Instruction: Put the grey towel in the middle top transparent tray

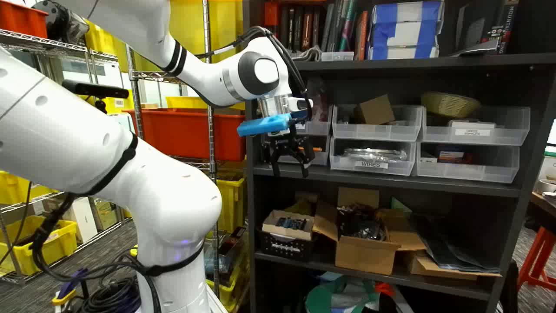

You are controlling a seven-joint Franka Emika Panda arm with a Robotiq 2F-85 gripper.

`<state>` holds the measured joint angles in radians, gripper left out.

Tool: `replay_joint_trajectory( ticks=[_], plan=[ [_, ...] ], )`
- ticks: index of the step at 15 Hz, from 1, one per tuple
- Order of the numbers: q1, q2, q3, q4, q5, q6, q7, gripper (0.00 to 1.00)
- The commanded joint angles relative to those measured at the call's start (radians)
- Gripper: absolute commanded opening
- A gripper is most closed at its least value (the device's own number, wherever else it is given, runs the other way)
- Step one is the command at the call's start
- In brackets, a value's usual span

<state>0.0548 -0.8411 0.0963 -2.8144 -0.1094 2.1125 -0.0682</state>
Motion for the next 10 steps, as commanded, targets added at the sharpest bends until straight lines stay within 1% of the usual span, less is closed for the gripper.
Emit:
replay_joint_trajectory(
  ticks=[1, 9, 10],
  plan=[
    [0.01, 0.002, -0.009, -0.008, -0.009, -0.004, 0.007, 1.0],
    [0.01, 0.013, -0.01, -0.014, -0.009, -0.004, 0.007, 1.0],
    [0.007, 0.014, -0.009, -0.011, -0.015, 0.013, 0.006, 1.0]
  ],
)
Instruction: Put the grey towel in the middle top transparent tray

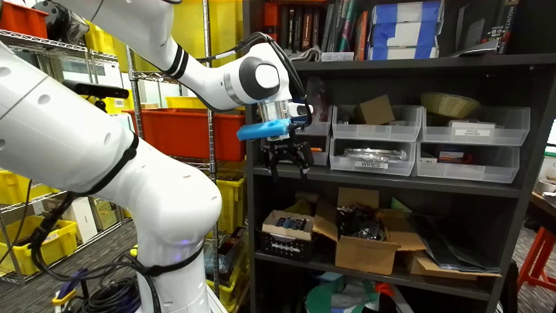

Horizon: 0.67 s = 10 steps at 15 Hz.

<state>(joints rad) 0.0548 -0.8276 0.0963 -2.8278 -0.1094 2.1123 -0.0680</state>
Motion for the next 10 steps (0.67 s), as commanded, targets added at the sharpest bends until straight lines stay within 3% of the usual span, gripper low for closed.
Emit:
replay_joint_trajectory(
  ticks=[1, 10],
  plan=[
    [0.004, 0.0, -0.009, 0.008, -0.021, 0.035, 0.006, 1.0],
    [-0.003, 0.014, -0.059, 0.042, 0.015, 0.537, 0.013, 1.0]
  ],
)
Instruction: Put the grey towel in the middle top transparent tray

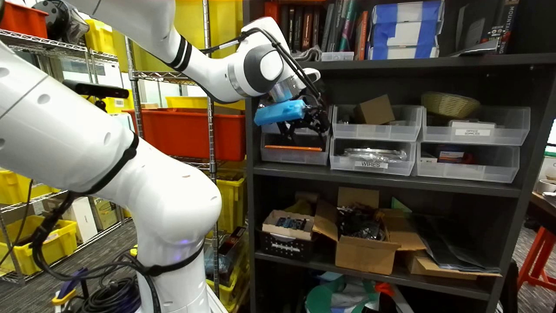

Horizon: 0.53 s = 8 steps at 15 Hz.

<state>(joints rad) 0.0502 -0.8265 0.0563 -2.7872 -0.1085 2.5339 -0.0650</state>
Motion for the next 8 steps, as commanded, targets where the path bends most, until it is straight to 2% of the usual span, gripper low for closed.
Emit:
replay_joint_trajectory(
  ticks=[1, 4, 8],
  plan=[
    [-0.004, 0.014, -0.015, 0.002, 0.012, 0.195, 0.019, 1.0],
    [0.016, 0.016, -0.018, 0.002, 0.0, 0.369, -0.02, 1.0],
    [0.008, 0.005, 0.022, 0.003, -0.012, 0.516, -0.014, 1.0]
  ],
)
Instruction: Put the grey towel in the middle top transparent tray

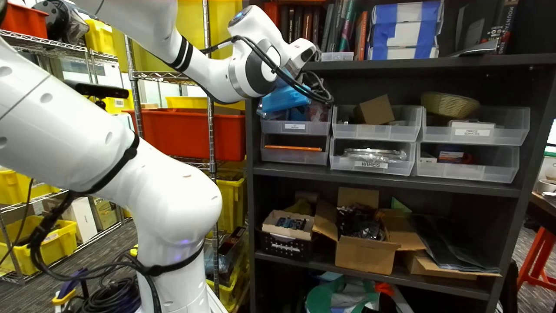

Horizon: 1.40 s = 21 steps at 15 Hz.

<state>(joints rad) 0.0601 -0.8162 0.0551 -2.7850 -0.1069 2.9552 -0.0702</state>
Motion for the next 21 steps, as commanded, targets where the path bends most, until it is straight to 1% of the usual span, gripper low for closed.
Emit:
replay_joint_trajectory(
  ticks=[1, 3, 5, 9, 11, 12, 15, 16, 18, 21],
  plan=[
    [-0.005, -0.004, 0.035, 0.002, -0.017, 0.146, -0.008, 1.0],
    [-0.013, 0.004, 0.06, 0.002, -0.022, 0.247, -0.009, 1.0],
    [-0.028, 0.009, 0.089, 0.002, -0.029, 0.323, -0.019, 1.0],
    [-0.044, -0.015, 0.125, 0.002, -0.036, 0.428, -0.043, 1.0],
    [-0.064, -0.025, 0.149, 0.003, -0.022, 0.48, -0.04, 1.0],
    [-0.068, -0.03, 0.148, 0.004, -0.017, 0.5, -0.04, 1.0],
    [-0.062, -0.046, 0.149, 0.008, -0.01, 0.524, -0.036, 1.0],
    [-0.045, -0.069, 0.142, 0.009, -0.013, 0.498, -0.036, 1.0],
    [-0.023, -0.068, 0.136, 0.012, -0.022, 0.488, -0.041, 1.0],
    [0.032, -0.086, 0.129, 0.012, -0.038, 0.448, -0.048, 1.0]
  ],
)
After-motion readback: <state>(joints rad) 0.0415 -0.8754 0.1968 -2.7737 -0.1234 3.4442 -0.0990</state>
